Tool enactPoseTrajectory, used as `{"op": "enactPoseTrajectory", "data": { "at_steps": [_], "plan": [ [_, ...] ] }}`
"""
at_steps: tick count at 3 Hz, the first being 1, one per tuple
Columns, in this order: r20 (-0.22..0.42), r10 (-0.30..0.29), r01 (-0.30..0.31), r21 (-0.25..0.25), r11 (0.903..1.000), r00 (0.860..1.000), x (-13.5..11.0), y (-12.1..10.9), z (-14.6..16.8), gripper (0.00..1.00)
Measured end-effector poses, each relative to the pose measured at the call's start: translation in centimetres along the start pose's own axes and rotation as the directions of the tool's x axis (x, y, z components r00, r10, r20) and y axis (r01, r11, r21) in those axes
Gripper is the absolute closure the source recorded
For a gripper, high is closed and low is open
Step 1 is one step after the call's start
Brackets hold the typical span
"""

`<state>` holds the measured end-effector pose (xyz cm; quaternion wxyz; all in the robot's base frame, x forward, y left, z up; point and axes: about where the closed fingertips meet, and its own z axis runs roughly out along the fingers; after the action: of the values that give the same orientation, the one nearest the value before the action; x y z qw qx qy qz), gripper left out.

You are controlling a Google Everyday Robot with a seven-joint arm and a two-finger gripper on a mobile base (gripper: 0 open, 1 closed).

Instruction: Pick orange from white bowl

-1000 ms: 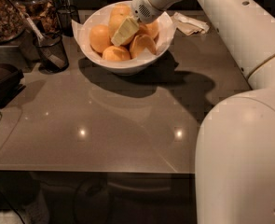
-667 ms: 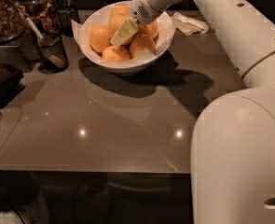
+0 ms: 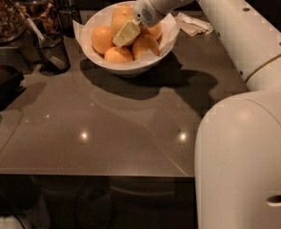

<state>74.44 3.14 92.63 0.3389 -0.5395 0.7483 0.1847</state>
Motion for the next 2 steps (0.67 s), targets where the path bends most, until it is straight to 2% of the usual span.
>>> {"op": "enactPoseTrajectory", "data": {
  "at_steps": [1,2],
  "plan": [
    [0.0,0.0,0.0,0.0,1.0,1.0,0.0,0.0,0.0,0.94],
    [0.046,-0.024,0.024,0.002,0.9997,0.999,-1.2,0.7,-1.2,1.0]
  ]
}}
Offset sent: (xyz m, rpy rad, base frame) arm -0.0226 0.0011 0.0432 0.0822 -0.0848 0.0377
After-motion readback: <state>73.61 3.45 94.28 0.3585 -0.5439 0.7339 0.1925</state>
